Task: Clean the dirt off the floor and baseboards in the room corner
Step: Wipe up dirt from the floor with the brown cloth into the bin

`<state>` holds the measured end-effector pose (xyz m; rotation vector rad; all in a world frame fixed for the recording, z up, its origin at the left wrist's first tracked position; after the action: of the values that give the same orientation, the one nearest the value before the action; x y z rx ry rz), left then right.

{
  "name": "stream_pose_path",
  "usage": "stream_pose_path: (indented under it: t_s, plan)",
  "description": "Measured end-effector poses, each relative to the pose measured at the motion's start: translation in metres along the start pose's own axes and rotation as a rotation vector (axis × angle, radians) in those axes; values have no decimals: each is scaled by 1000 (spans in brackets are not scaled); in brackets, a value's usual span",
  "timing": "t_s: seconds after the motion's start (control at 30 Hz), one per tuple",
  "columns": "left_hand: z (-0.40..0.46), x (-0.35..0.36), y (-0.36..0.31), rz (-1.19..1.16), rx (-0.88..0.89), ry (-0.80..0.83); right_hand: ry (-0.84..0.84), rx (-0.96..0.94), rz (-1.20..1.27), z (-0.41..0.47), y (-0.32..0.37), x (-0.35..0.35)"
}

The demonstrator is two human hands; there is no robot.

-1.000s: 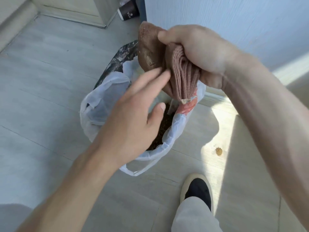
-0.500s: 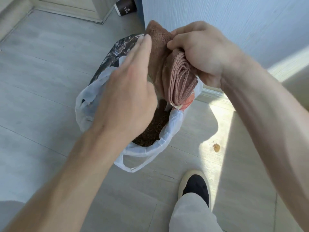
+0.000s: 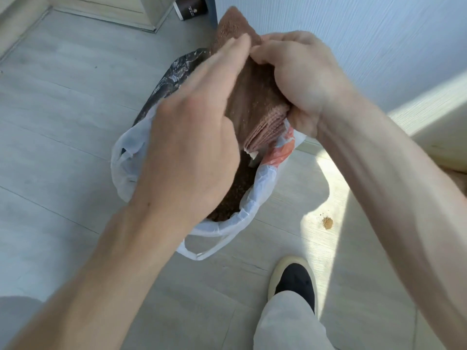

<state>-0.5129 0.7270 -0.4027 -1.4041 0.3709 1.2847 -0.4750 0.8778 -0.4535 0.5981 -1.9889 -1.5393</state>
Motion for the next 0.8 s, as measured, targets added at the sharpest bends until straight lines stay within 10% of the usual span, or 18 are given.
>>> stream_pose_path:
  t_s: [0.1, 0.23, 0.33, 0.5, 0.63, 0.8]
  plan:
    - [-10, 26, 19, 152, -90, 258, -31, -65, -100, 1, 10, 2]
    - [-3, 7, 8, 70, -56, 67, -104, -159, -195, 4, 15, 0]
    - [-14, 32, 10, 155, -44, 273, -134, -205, -289, 3, 21, -1]
    - [4, -9, 18, 66, -73, -55, -138, -227, -271, -1, 16, -5]
    - [-9, 39, 37, 292, -150, 395, -192, -226, -370, -6, 15, -14]
    - [22, -7, 4, 123, 27, -20, -164, -185, -368, -5, 10, -14]
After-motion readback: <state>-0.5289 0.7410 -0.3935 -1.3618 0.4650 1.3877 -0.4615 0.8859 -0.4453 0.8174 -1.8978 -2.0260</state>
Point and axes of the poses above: each hand's wrist, its own z-axis towards the middle knuckle, its own x-axis out of the palm, y = z × x, the point moved 8 cm from there along z, towards the middle knuckle, and after that the axes turned 1 degree about z, right-handed, at the moved point
